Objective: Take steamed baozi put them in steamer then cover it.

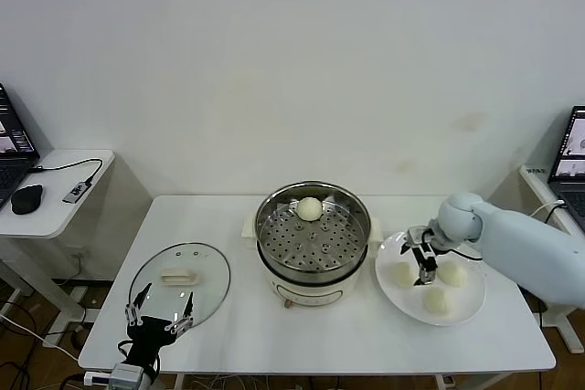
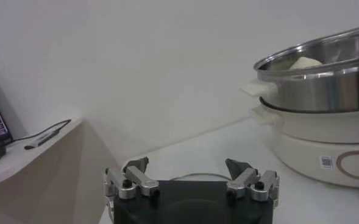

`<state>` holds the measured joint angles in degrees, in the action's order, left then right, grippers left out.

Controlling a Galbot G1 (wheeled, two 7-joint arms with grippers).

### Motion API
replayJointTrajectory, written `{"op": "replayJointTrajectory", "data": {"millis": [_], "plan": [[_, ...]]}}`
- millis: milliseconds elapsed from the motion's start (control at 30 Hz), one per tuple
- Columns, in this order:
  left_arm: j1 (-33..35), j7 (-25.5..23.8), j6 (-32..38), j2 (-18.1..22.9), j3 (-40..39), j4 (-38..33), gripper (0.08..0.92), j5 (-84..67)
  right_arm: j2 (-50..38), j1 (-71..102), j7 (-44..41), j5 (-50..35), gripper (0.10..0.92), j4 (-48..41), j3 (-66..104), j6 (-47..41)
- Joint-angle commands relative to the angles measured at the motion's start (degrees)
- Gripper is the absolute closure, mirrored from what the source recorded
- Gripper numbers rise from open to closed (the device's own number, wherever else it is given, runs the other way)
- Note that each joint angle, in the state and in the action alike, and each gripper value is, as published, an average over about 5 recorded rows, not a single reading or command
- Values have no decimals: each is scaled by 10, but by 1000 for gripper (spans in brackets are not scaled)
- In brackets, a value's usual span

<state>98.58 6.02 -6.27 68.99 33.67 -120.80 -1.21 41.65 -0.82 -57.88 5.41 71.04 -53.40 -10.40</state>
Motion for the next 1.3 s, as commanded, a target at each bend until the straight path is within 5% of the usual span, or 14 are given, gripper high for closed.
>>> {"op": "replayJointTrajectory", "data": {"millis": [33, 567, 933, 1300], "plan": [[0, 0, 0, 0, 0, 1, 177, 0, 17, 22, 5, 17, 203, -20, 14, 1], [0, 0, 0, 1, 1, 1, 177, 0, -16, -21, -12, 10, 406, 6, 17, -2], [-7, 0, -1, -3, -3, -1, 177, -2, -89, -225, -39, -102, 406, 89, -82, -51], [-16, 0, -1, -9, -9, 3, 177, -5, 16, -401, -6, -223, 398, 124, -192, -124]]}}
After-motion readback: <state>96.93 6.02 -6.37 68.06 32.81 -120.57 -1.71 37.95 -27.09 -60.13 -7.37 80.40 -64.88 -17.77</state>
